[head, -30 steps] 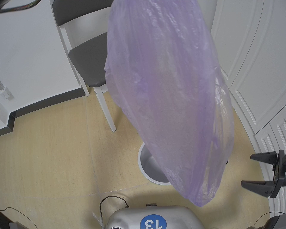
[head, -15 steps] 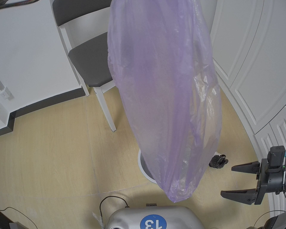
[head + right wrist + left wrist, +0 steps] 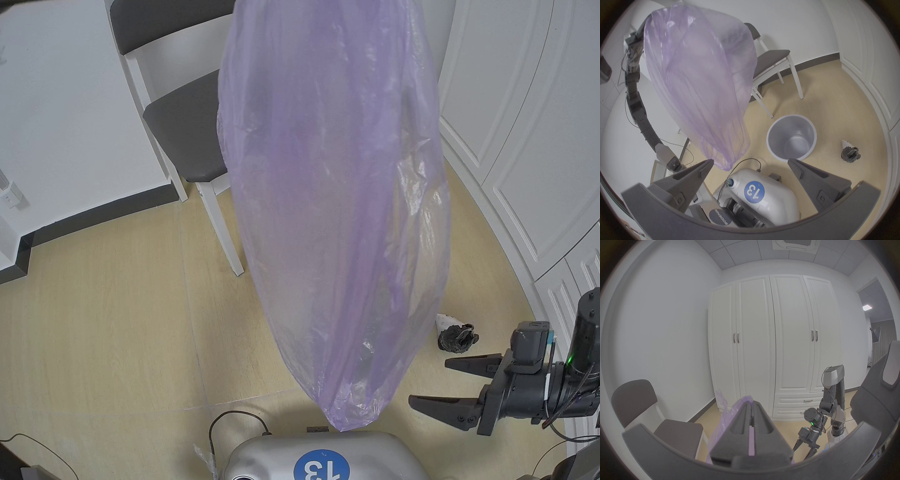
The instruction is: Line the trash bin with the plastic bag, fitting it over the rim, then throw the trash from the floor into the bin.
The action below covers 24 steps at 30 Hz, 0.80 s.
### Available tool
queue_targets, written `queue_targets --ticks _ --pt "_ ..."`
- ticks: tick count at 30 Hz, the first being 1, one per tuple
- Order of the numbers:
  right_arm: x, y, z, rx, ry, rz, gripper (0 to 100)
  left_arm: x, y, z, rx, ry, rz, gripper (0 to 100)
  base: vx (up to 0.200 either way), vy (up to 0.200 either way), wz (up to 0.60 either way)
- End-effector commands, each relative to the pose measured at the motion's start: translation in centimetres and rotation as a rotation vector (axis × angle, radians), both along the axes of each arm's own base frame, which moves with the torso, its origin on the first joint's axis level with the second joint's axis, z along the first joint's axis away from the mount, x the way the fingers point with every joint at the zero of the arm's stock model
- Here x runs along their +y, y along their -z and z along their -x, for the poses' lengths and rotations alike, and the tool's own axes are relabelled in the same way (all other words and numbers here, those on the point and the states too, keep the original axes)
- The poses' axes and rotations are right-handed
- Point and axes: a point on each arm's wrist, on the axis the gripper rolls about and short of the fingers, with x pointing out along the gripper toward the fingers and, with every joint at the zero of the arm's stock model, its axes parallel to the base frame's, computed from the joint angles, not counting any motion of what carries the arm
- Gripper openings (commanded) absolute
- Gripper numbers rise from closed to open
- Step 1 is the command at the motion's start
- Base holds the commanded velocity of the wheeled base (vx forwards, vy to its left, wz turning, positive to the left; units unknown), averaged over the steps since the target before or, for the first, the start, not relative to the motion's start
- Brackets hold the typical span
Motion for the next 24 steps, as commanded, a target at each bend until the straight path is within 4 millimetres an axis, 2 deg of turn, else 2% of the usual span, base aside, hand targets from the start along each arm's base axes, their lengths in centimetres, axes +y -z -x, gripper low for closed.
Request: queue_targets --ticks 1,5,9,15,18,24 --pt "0.7 0.3 0.8 0.002 -0.04 0.021 100 -0.7 0.3 -0.5 0.002 -0.003 -0.008 0 0.0 0.0 0.0" --pt "1.5 0.3 1.4 -0.017 -0.044 0.038 100 -0.9 0.4 -0.6 0.004 -0.006 -0.01 0 0.0 0.0 0.0" --pt "2.9 1.0 0.5 -0.015 0.009 0.086 100 -0.7 0.3 -0.5 0.002 -0.003 -0.008 0 0.0 0.0 0.0" --pt "3.8 1.2 -0.2 -0.022 0.018 0.074 100 -0.5 0.2 -0.3 0.0 0.0 -0.002 0 0.0 0.0 0.0" --pt "4.5 2.2 -0.9 -0.01 0.044 0.097 100 -0.5 0.2 -0.3 0.0 0.0 -0.002 0 0.0 0.0 0.0" --pt "4.3 2.8 -1.8 -0.014 0.107 0.092 100 -0.3 0.0 -0.2 -0.003 0.0 0.003 0 0.0 0.0 0.0"
